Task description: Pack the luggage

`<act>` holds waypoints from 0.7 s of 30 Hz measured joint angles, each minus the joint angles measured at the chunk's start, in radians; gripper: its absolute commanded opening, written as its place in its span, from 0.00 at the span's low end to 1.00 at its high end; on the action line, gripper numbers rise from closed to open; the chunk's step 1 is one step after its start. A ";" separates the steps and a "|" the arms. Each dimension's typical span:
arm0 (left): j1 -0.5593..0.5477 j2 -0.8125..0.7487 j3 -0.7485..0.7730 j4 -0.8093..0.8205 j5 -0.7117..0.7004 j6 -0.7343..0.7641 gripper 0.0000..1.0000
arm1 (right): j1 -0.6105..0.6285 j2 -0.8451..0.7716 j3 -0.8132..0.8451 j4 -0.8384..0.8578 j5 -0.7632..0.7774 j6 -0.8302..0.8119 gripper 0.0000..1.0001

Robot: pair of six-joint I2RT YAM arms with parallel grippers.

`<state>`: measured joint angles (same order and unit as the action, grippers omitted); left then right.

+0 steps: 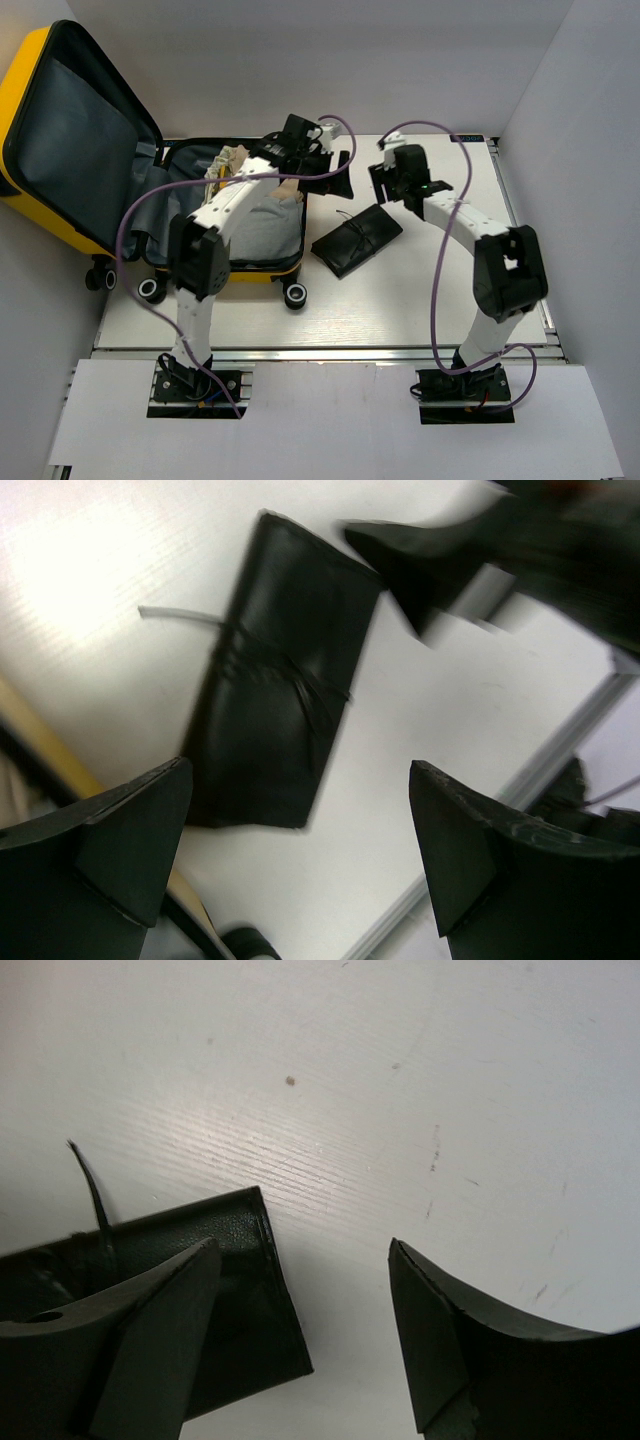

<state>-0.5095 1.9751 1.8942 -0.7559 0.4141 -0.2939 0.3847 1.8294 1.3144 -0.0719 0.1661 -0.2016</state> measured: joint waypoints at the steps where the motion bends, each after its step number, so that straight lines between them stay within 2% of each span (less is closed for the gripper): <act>1: -0.004 0.063 0.067 -0.017 0.001 0.024 0.98 | -0.008 -0.036 -0.009 -0.002 0.006 0.052 0.75; 5: -0.012 0.275 0.245 -0.084 0.017 0.118 0.98 | -0.049 -0.190 -0.078 -0.023 0.034 0.272 0.77; 9: -0.025 0.373 0.282 -0.109 0.025 0.210 0.98 | -0.101 -0.291 -0.221 -0.057 0.013 0.460 0.78; 15: -0.072 0.400 0.310 -0.122 0.020 0.307 0.98 | -0.133 -0.297 -0.378 -0.101 -0.144 0.669 0.81; 21: -0.086 0.483 0.332 -0.096 -0.003 0.327 0.98 | -0.123 -0.228 -0.438 -0.055 -0.287 0.822 0.82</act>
<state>-0.5957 2.4580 2.2265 -0.8520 0.4114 0.0330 0.2615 1.6016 0.8761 -0.1272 -0.1211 0.6209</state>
